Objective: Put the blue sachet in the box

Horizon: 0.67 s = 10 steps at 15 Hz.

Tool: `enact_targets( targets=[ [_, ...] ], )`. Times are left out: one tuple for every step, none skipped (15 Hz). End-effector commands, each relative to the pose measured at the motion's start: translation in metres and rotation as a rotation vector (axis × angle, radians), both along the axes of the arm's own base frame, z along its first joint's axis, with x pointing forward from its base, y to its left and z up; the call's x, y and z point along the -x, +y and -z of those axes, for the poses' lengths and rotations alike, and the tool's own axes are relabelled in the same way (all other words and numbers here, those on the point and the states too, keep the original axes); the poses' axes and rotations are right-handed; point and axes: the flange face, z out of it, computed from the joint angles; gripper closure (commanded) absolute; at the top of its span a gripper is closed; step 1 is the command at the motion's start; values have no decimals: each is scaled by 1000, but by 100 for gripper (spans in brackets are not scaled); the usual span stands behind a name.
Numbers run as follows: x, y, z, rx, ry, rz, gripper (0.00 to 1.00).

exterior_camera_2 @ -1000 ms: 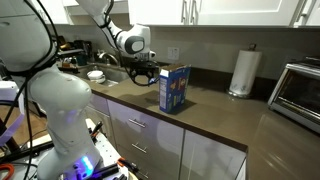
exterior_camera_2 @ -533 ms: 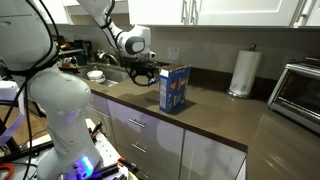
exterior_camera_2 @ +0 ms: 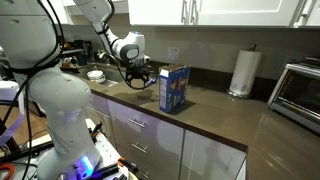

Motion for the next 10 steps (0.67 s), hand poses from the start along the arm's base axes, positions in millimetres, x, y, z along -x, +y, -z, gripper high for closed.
enact_targets(
  targets=[
    [1,23,11,0,-62,-48,0],
    [0,32,13,10,-77,-60,0],
    [0,38,15,14,-86,-76,0],
    [-3,45,17,22,-93,-94,0],
    [-7,50,16,31,-97,-111,0],
    [-10,54,15,35,-97,-125,0],
    [-18,58,12,34,-95,-135,0],
    [-24,61,9,32,-101,-140,0],
    [-33,65,5,26,-111,-141,0],
    [-40,69,2,20,-120,-145,0]
  ],
)
